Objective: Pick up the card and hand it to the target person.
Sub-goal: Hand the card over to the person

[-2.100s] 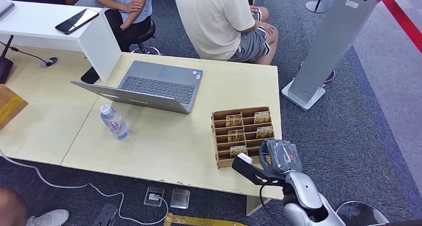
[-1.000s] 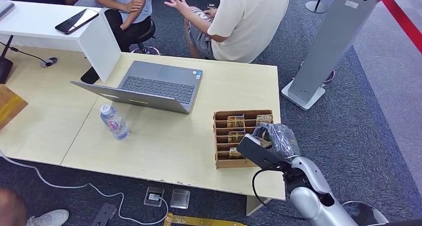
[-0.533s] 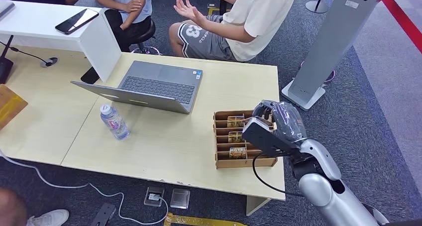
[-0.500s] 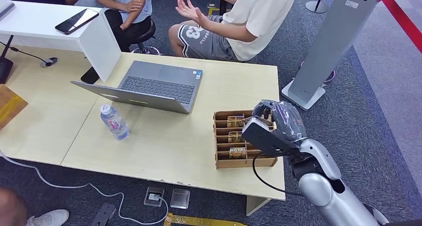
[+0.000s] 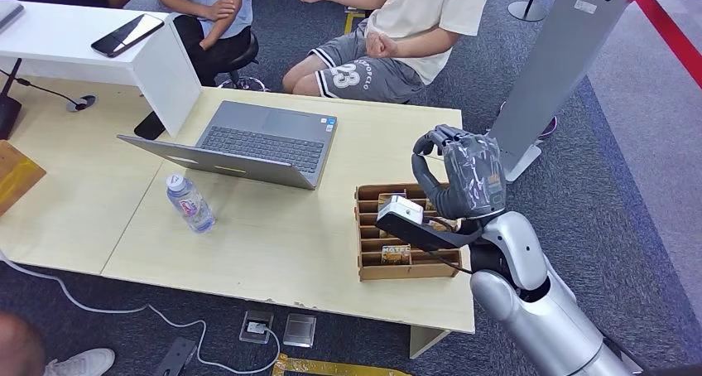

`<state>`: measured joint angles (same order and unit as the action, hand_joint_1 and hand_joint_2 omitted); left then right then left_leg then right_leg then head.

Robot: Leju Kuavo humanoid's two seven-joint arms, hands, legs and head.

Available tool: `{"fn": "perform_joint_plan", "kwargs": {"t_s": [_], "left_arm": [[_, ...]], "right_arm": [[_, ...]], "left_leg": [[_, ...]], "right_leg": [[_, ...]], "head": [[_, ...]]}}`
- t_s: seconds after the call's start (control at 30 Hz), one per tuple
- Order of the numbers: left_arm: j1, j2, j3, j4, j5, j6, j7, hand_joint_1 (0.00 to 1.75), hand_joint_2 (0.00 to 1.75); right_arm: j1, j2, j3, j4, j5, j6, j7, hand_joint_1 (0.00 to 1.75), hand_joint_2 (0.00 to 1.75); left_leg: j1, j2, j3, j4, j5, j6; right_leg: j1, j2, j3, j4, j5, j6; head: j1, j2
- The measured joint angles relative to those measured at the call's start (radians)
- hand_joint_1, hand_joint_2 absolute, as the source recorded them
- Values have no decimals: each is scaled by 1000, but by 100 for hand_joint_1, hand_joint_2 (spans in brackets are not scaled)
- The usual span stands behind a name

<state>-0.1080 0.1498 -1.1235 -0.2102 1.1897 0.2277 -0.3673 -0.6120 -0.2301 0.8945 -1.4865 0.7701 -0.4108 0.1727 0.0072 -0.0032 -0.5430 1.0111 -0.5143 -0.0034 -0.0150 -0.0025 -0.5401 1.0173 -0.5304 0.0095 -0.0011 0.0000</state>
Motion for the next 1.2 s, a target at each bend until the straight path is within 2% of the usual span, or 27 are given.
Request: {"fn": "perform_joint_plan", "kwargs": {"t_s": [0.17, 0.27, 0.57, 1.13, 1.2], "left_arm": [[-5, -4, 0, 0, -5, 0, 3, 0, 175], [-7, -5, 0, 0, -9, 0, 6, 0, 175], [-9, -5, 0, 0, -11, 0, 8, 0, 175], [-9, -5, 0, 0, -13, 0, 8, 0, 175], [-9, -5, 0, 0, -14, 0, 8, 0, 87]], "right_arm": [[-17, 40, 6, 94, -92, -99, -90, 147, 175], [-27, 62, 7, 150, -102, -156, -111, 147, 175], [-39, 99, 10, 261, -89, -215, -116, 147, 175], [-55, 127, 27, 349, 11, -274, -88, 147, 175], [-56, 129, 28, 356, 14, -274, -86, 73, 175]], "left_leg": [[0, 0, 0, 0, 0, 0], [0, 0, 0, 0, 0, 0], [0, 0, 0, 0, 0, 0], [0, 0, 0, 0, 0, 0], [0, 0, 0, 0, 0, 0]], "right_leg": [[0, 0, 0, 0, 0, 0], [0, 0, 0, 0, 0, 0], [0, 0, 0, 0, 0, 0], [0, 0, 0, 0, 0, 0], [0, 0, 0, 0, 0, 0]], "head": [[0, 0], [0, 0], [0, 0], [0, 0], [0, 0]]}}
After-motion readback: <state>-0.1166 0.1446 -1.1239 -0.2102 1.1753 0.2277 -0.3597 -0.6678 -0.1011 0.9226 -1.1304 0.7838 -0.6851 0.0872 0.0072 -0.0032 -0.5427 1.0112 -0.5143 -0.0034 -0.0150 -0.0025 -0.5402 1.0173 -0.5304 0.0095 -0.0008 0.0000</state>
